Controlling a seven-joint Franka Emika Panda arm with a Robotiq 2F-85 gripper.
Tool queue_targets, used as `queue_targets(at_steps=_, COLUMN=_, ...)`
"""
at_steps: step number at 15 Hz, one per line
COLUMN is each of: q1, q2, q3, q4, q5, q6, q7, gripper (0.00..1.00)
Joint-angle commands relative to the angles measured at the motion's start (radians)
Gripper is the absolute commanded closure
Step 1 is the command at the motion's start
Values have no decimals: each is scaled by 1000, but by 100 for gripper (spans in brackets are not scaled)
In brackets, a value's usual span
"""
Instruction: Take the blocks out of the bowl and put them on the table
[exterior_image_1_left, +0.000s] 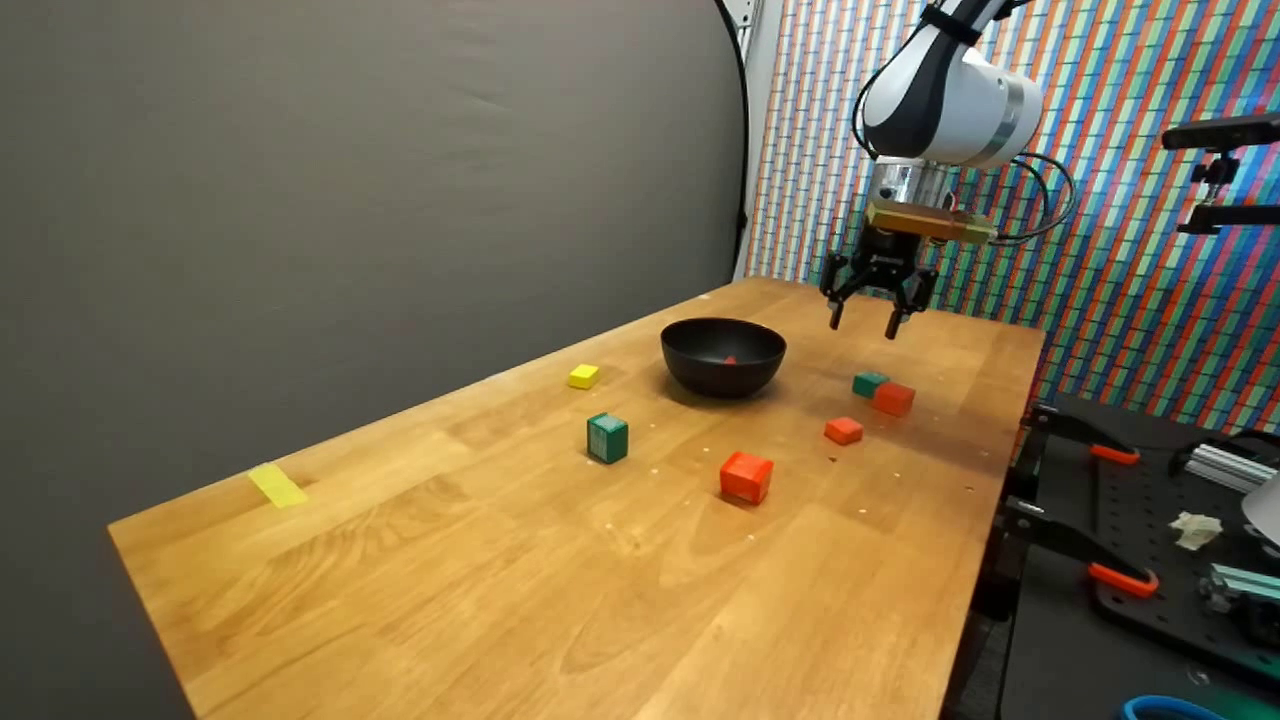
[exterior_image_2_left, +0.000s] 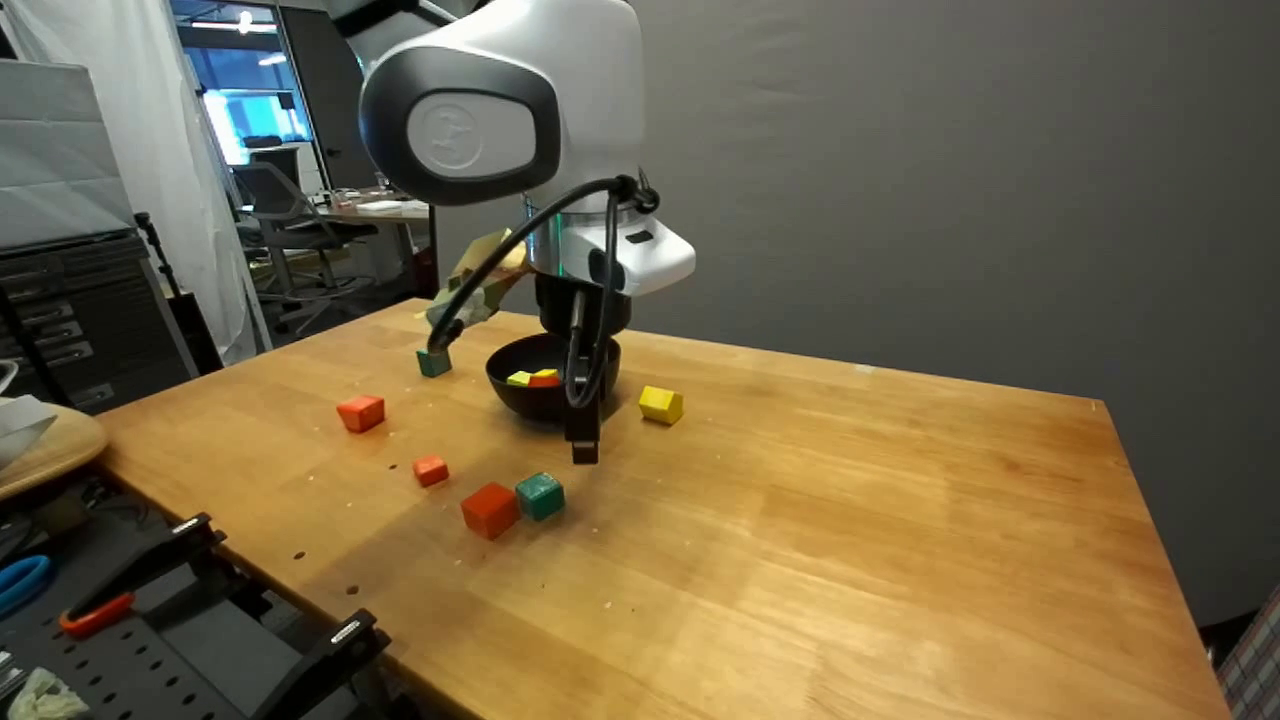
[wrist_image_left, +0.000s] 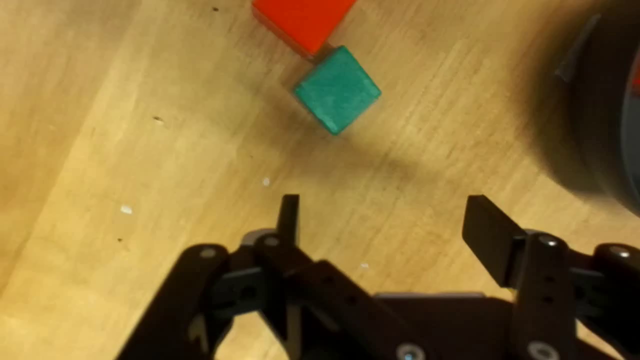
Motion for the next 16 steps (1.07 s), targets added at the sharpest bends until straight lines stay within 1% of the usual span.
queue_targets(at_steps=1, q1=59, q2=-121, q3=26, q4=-36, q5=-58, q6=84, q7=21, gripper=0)
queue_targets(at_steps=3, q1=110, q2=-129, q3=37, q4=-1, q5=-152, q6=115, q7=69, gripper=0)
queue_targets(at_steps=4, q1=134, q2=-112, q3=46, q4=30, q5=-203, q6=130, q7=92, gripper=0)
queue_targets(at_steps=6, q1=166, q2=-58, q3=73, q4=97, q5=-263, q6=156, q7=81, gripper=0)
queue_targets(at_steps=8, q1=187, q2=24, q3=101, q4=182, q5=-290, q6=146, q7=25, gripper=0)
queue_targets(at_steps=11, q1=194, q2=135, q3=138, q4=288, q5=-287, q6=139, q7=-57, gripper=1)
queue_targets(at_steps=13, q1=184, q2=206, q3=162, q4=353, q5=-268, q6=130, q7=-102, gripper=1)
queue_targets(at_steps=16, q1=153, q2=276, q3=199, q4=410, q5=-228, q6=124, q7=-152, gripper=5)
